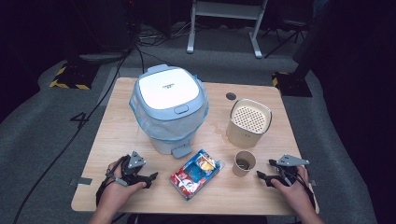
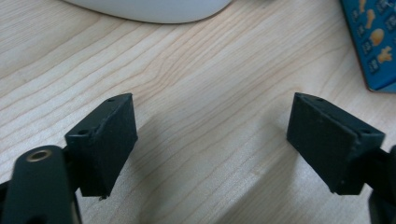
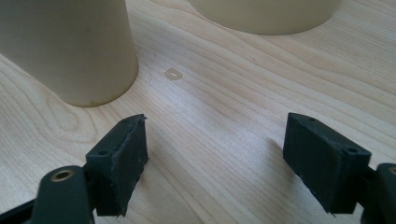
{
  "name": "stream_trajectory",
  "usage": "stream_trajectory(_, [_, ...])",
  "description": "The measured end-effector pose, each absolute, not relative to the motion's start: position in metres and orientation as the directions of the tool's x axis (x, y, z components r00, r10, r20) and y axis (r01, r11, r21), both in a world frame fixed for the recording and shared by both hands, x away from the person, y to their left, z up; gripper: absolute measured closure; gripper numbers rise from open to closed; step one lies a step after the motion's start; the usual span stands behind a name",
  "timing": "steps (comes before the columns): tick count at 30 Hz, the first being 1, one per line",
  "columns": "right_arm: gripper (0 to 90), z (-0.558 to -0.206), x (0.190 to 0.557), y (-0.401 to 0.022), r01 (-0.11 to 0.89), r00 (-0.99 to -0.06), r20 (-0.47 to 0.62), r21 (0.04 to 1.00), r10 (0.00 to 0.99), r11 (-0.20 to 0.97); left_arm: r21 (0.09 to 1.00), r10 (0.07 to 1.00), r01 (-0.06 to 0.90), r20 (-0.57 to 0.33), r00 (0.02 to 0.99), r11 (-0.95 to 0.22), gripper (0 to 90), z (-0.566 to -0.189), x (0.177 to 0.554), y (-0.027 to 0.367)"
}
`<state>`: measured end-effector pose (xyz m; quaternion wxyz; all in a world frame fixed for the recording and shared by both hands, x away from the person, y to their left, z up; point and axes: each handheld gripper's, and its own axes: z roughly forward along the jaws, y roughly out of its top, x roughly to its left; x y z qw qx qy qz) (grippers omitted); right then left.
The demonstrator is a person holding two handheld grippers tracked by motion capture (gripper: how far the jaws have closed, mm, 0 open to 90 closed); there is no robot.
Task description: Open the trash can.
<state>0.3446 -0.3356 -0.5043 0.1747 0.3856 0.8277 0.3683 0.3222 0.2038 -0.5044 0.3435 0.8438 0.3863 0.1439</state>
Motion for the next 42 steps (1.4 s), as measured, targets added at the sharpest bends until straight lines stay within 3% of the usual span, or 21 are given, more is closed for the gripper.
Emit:
stream_trajectory(10, [22.2, -0.504, 0.345, -0.336, 0.508, -0.643, -0.005, 0.745, 0.766, 0.433, 0.667, 0.749, 0.567, -0.019, 0.662, -0.484, 32.2, -0.498, 0.322, 0.211])
stream_trajectory(13, [22.2, -0.504, 0.345, -0.336, 0.509, -0.643, -0.005, 0.745, 0.766, 0.432, 0.645, 0.742, 0.563, 0.008, 0.671, -0.516, 32.9, -0.492, 0.321, 0.214])
stream_trajectory(42, [22.2, -0.504, 0.345, -0.336, 0.509, -0.643, -0.004, 0.745, 0.766, 0.431, 0.764, 0.597, 0.422, -0.062, 0.8, -0.487, 50.4, -0.407, 0.329, 0.215])
